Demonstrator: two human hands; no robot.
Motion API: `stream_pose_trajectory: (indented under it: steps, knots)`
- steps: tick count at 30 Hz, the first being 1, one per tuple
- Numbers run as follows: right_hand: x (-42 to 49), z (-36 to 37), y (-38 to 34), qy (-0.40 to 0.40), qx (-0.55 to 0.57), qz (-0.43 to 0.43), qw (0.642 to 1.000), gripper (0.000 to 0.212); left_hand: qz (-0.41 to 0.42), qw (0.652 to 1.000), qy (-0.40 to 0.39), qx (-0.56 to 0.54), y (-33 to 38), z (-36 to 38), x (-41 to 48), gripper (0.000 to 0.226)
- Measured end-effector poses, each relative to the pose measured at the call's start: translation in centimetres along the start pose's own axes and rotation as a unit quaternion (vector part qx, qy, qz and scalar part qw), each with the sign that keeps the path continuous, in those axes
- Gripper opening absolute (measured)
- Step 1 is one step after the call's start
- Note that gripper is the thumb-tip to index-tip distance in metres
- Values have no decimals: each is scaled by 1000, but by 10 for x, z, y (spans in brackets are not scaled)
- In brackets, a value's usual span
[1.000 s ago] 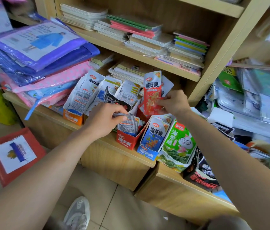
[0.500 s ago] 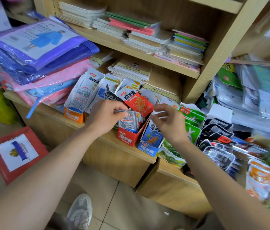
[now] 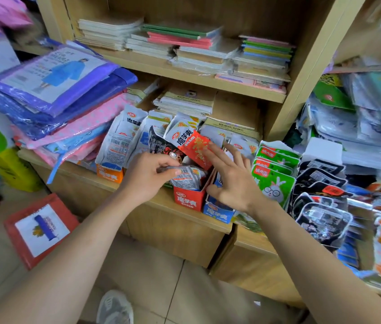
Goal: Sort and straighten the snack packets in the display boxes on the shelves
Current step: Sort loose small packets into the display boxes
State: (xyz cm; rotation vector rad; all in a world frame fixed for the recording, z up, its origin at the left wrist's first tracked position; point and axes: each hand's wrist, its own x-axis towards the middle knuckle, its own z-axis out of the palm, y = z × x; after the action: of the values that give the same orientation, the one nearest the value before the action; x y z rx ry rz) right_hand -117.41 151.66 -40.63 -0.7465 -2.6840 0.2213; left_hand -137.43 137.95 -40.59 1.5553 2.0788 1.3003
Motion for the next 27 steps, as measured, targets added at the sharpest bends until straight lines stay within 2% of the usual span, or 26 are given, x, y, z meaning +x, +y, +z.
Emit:
stream_pose_trajectory:
  steps: [2, 4, 9, 13, 15, 20, 23, 27]
  knots:
    - [4, 3, 6, -40, -32, 3, 999, 85, 0, 1000, -4, -3, -1, -1, -2, 16]
    - [4, 4, 11, -37, -48, -1, 998, 86, 1, 1000, -4, -3, 0, 0, -3, 15]
    - [4, 2, 17, 48, 40, -22, 998, 76, -9, 1000, 3, -8, 1, 0, -5, 14]
    - [8, 6, 15, -50, -8, -24, 998, 111, -9, 999, 9, -30, -1, -1, -7, 15]
    - [10, 7, 13, -68, -36, -21, 997, 118, -14, 999, 8, -37, -1, 0, -6, 19]
    - [9, 2, 12, -58, -21, -13, 998, 97, -26, 999, 19, -42, 2, 3, -5, 17]
    - [7, 4, 17, -12, 32, -4, 999, 78, -35, 998, 22, -42, 3, 5, -6, 15]
    - [1, 5, 13, 38, 108, -7, 993, 76, -17, 998, 36, -38, 4, 5, -5, 16]
